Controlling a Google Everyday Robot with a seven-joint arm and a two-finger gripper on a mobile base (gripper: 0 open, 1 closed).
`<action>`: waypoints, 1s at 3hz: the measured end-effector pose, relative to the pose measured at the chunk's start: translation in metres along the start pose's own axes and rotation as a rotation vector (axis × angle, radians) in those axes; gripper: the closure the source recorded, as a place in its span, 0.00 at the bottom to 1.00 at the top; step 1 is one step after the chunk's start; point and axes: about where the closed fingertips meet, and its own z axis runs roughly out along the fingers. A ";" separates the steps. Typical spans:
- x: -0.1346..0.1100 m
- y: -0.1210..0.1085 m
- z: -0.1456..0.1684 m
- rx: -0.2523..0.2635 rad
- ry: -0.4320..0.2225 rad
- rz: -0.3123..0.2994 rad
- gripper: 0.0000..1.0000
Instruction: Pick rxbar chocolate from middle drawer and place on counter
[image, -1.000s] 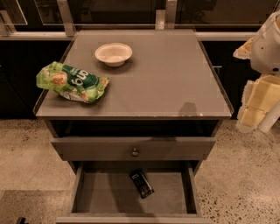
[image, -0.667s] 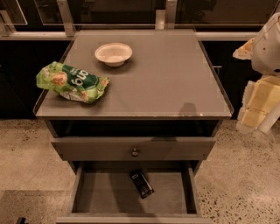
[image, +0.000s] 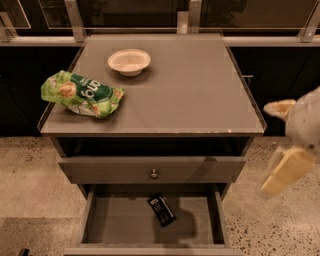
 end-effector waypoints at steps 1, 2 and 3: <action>0.020 0.033 0.050 -0.008 -0.095 0.114 0.00; 0.047 0.057 0.129 -0.056 -0.142 0.206 0.00; 0.051 0.050 0.137 -0.015 -0.143 0.218 0.00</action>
Offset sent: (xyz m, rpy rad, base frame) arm -0.0196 0.0377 -0.2601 0.3186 0.1237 -0.2199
